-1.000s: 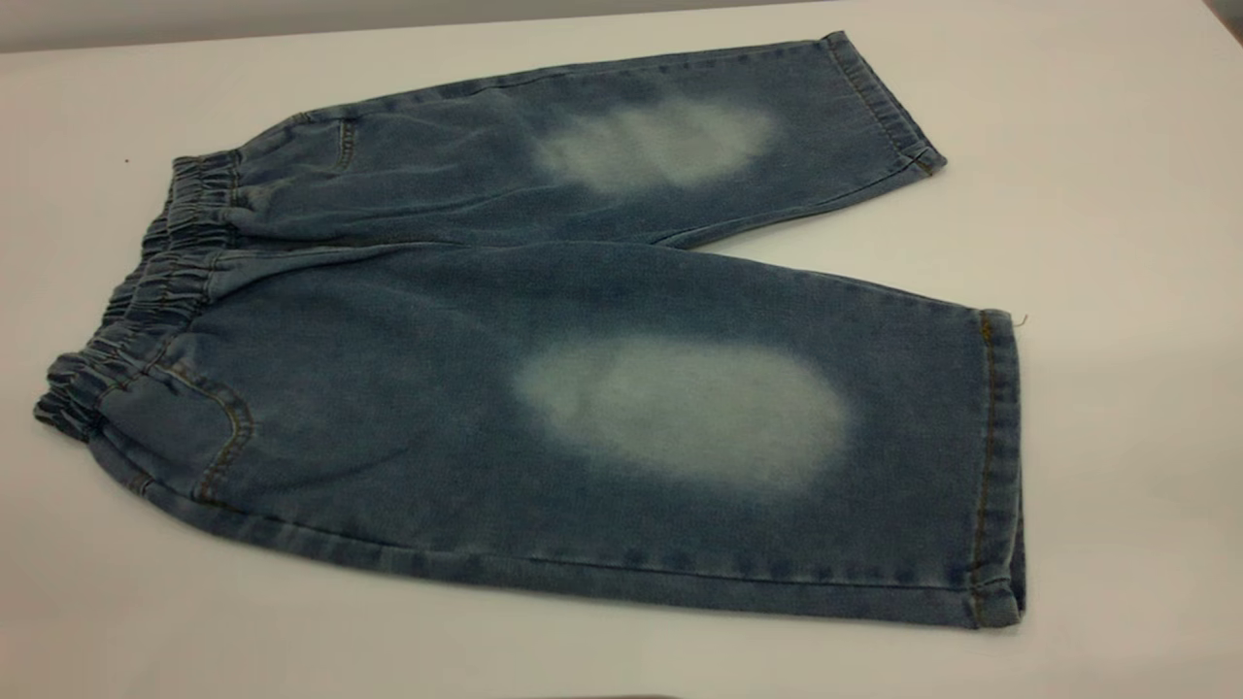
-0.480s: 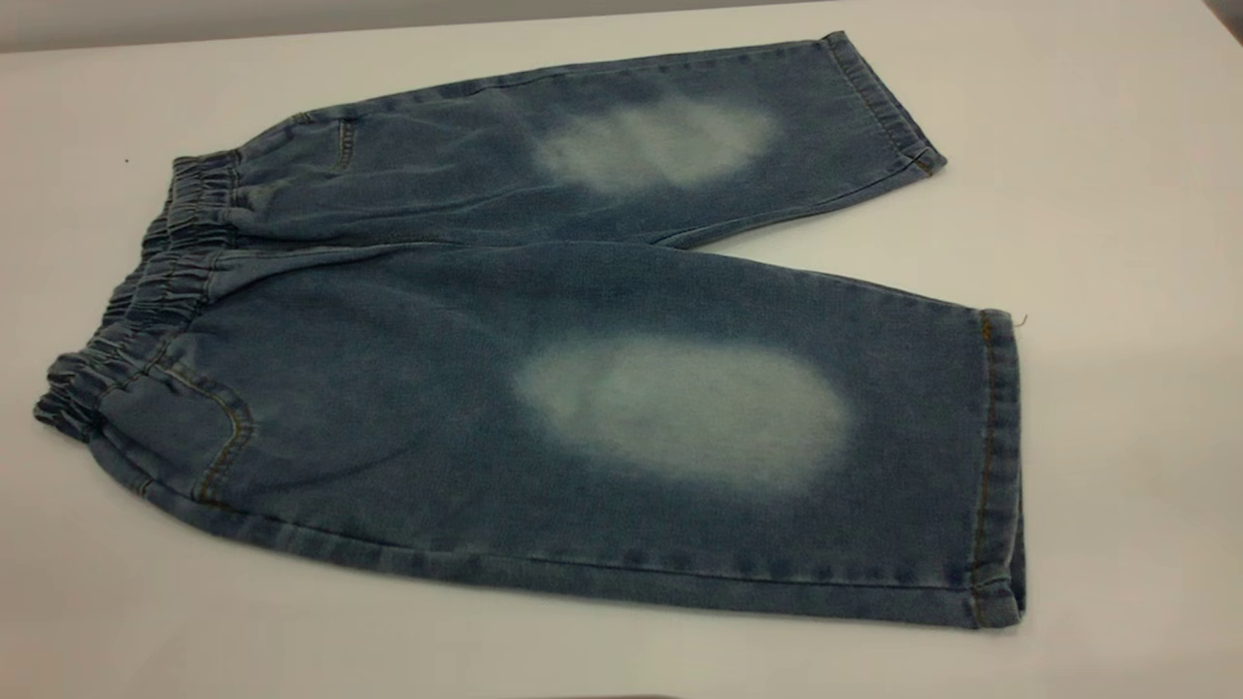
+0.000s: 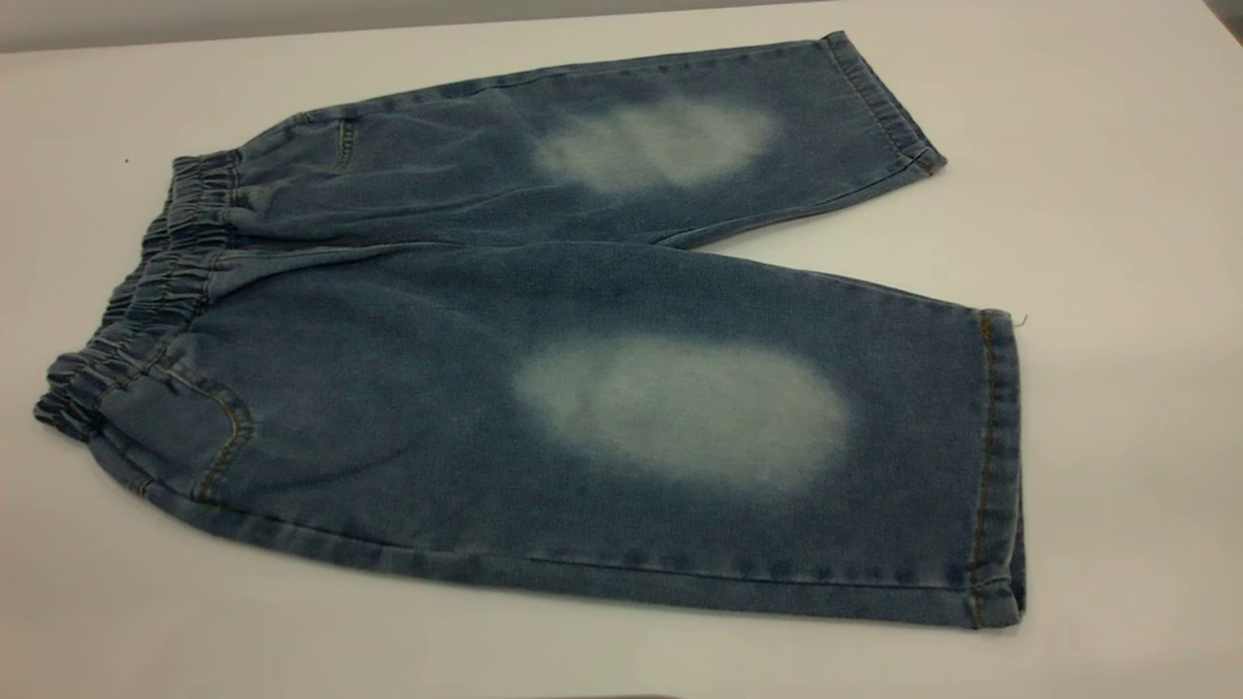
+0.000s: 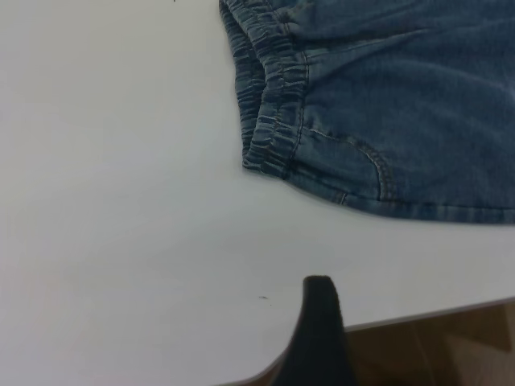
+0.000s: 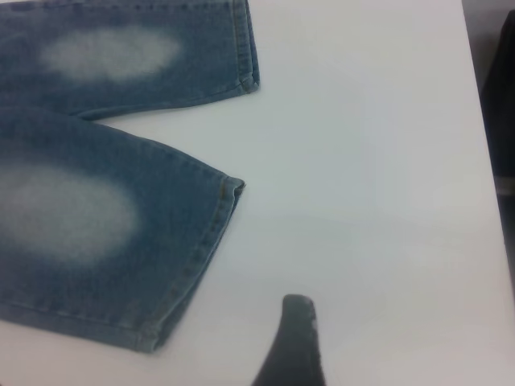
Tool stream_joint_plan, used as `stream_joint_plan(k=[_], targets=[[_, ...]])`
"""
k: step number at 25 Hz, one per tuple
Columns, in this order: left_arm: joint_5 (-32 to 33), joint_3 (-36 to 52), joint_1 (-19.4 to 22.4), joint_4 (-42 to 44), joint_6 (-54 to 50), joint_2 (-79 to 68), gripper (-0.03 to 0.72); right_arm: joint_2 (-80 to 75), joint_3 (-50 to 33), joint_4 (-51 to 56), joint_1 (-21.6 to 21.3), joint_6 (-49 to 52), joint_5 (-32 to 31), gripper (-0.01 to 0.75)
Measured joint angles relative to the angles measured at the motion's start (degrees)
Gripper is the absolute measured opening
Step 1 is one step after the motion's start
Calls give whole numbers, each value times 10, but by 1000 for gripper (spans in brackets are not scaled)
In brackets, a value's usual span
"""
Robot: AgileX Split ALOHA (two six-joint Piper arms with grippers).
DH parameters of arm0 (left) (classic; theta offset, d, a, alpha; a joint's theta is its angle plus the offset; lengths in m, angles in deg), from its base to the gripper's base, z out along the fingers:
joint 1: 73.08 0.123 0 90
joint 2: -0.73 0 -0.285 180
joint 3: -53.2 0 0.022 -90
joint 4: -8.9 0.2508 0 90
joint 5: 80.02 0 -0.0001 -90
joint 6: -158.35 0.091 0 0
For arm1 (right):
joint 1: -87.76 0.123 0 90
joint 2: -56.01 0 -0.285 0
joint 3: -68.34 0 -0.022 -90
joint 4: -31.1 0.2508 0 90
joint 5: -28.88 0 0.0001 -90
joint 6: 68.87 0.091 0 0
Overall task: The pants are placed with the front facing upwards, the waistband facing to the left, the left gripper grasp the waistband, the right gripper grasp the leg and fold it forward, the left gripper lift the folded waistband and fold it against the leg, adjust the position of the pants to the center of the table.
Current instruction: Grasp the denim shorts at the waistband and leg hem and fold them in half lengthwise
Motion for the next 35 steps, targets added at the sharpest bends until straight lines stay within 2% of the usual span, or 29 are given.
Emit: stream_joint_plan(k=[22,28,32,35], targets=[[-6,-4,0,0,0,-3,553,-10,1,43,0,0,11,560],[-74,-49,0,0,0,-122,553,-104,1,129,0,-17,91,560],[-123,-78,0,0,0,-241,553,-201,1,208,0,-98,165,560],[-155,-96,0,-1,0,-325,553,-289,1,282,0,-179,197,560]])
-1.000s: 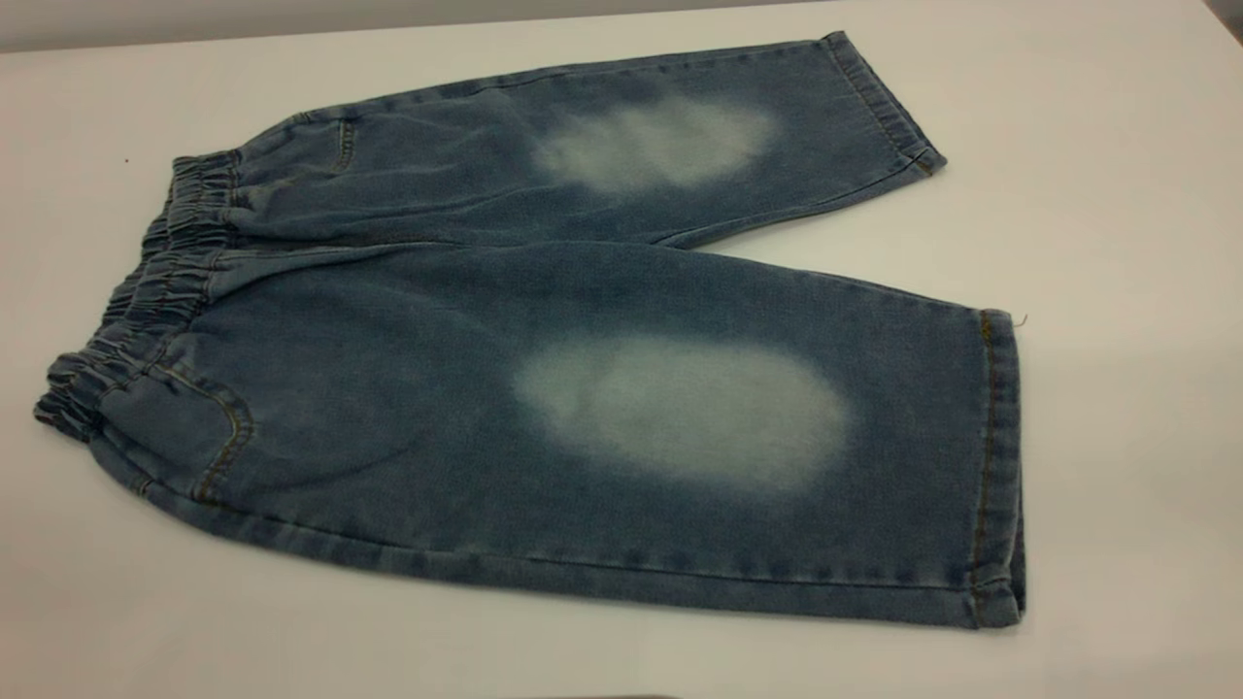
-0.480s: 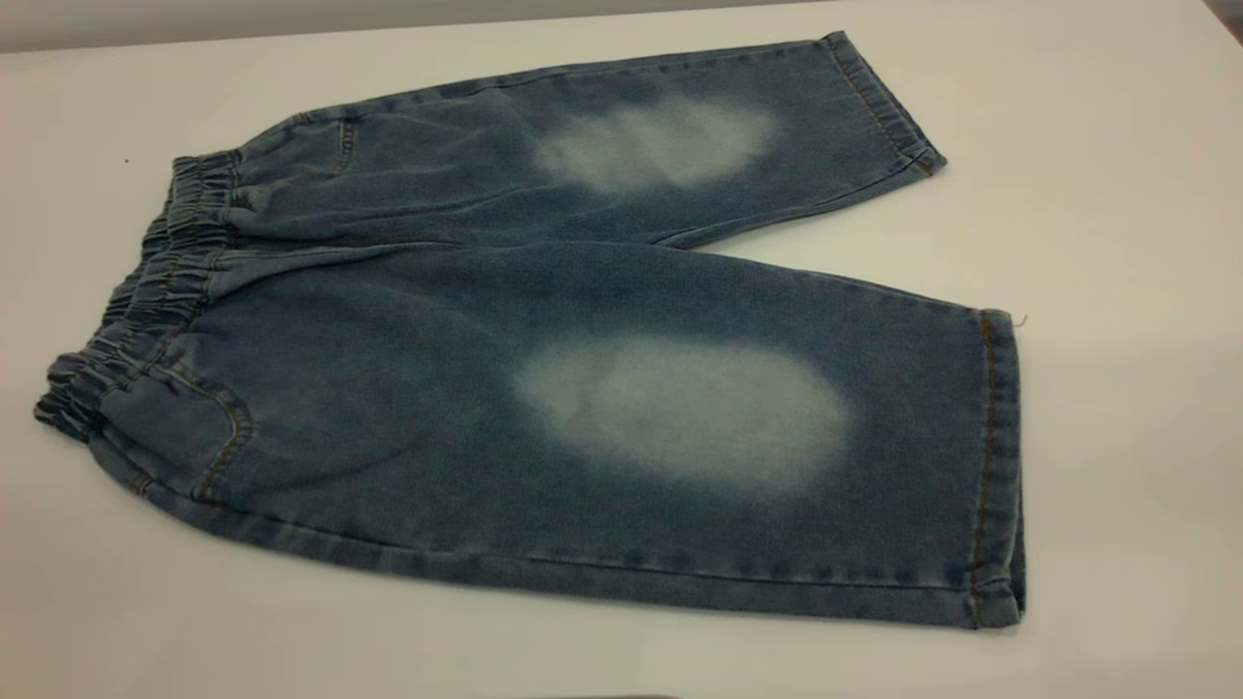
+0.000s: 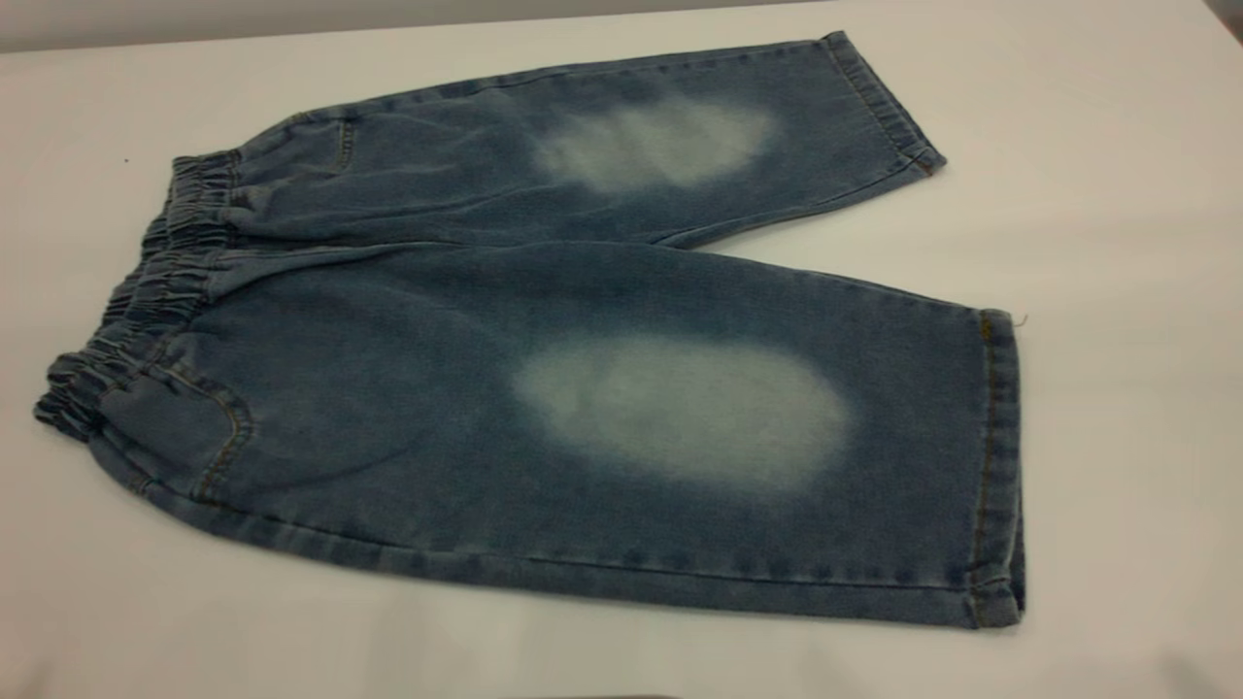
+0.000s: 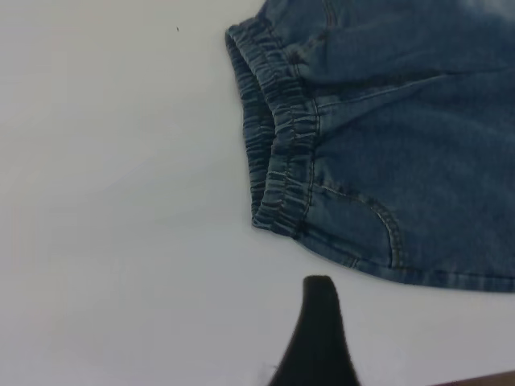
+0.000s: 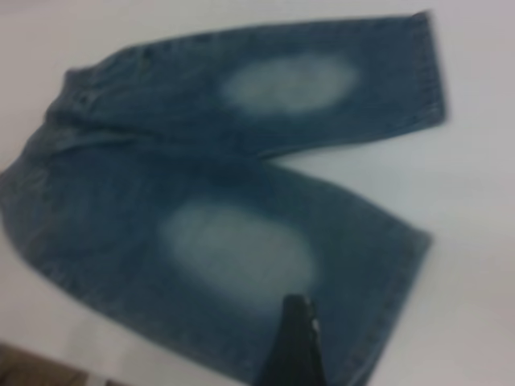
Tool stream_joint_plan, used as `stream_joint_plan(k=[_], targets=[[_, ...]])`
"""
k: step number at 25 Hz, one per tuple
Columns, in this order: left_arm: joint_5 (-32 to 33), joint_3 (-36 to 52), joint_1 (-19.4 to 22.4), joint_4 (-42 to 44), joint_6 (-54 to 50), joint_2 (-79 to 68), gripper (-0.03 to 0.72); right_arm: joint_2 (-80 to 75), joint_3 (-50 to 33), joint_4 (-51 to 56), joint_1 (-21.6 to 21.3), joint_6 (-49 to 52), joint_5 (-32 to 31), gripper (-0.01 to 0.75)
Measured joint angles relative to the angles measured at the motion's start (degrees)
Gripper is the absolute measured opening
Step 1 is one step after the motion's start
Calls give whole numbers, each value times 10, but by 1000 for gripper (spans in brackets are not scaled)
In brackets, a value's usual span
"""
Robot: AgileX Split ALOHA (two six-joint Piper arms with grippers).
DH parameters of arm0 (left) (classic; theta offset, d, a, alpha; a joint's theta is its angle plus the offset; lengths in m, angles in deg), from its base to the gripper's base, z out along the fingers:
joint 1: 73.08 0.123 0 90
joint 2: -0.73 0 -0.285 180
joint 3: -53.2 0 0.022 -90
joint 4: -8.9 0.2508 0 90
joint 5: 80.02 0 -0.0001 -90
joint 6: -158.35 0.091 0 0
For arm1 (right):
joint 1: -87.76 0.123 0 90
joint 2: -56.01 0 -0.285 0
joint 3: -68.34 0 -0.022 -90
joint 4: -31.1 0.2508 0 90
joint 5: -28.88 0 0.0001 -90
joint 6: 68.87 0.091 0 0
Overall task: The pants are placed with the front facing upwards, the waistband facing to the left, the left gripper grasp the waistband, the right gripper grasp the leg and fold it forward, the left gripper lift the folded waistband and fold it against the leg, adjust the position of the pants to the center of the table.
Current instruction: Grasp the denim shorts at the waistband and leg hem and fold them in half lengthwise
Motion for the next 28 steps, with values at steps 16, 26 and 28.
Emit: stream_joint_plan(k=[16,26,28], targets=[[-107,-31,0,-41,-22,-328,553,-419,7,237,51,-246,109,565],[-129,-31,0,-41,-27,-399,553,-565,83,155,186,-123,198,561],[-135,-31,0,-41,-27,-407,553,-589,100,107,190,-76,198,556]])
